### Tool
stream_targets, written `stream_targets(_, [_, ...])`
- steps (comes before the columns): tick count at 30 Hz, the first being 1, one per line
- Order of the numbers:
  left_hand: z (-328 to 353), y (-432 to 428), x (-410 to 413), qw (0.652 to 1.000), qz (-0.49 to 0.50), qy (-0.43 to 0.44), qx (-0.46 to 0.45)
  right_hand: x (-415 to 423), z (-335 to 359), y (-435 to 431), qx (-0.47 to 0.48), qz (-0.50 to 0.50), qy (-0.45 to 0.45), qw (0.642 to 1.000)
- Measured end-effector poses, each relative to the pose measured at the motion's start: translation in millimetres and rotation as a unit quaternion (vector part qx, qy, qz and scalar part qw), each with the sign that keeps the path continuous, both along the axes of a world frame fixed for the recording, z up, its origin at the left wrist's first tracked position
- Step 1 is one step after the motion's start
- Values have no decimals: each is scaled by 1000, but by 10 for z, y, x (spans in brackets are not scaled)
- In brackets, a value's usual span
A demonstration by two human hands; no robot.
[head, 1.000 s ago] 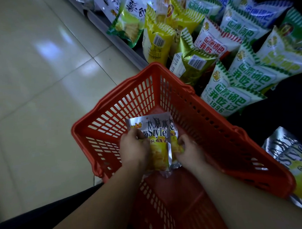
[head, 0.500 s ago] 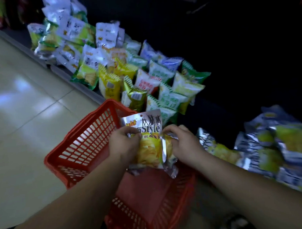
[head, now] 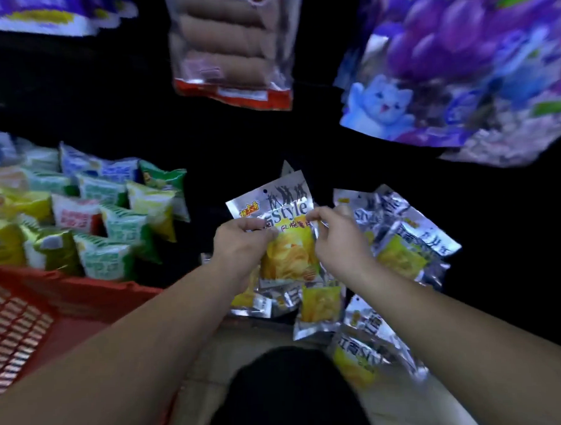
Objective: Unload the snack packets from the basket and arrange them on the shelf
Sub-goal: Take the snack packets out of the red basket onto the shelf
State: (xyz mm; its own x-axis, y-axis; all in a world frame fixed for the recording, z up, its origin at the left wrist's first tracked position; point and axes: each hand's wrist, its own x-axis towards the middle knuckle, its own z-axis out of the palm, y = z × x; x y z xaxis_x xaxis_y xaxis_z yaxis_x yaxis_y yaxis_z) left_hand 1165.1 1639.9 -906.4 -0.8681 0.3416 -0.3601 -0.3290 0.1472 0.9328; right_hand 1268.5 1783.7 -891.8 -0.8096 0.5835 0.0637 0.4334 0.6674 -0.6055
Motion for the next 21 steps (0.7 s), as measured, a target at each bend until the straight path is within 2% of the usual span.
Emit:
stream_targets(3, [-83,582,135,994,-100,-27,-18,362,-257,468,-36,-58,41,997])
stream_targets(6, [-267,1017,186,976,-207,-17,-65,602,-522,792,-84,-119,79,986])
stream_targets(8, [-366,1291,190,966,-241,-18,-86,636,-676,965,-98,-154,113,977])
stream_targets(11, [-534,1607,143,967,-244,-31,-64,612,-878,1238,-101,-204,164,960])
stream_targets(13, [-698,1683,134,968,-235,24,-89,670,-1062,1399,-96,-197,115,969])
stream_targets(14, [-705,1672,185,946,-255,104,-169,725,-1174,1452,-91,-192,48,976])
stream_targets(16, [-794,1617,314,851,-289,242,-367,845,-1395,1465,-90,-181,-87,976])
stream_targets(17, [-866,1629,367,820,-298,272,-407,889,-1493,1462,-93,-176,-122,972])
stream_targets(19, [-895,1749,478,811,-349,257,-394,919,-1563,1457,-60,-185,-162,968])
stream_targets(21, [-922,1856,623,826,-376,209,-364,872,-1588,1461,-3,-196,-193,962])
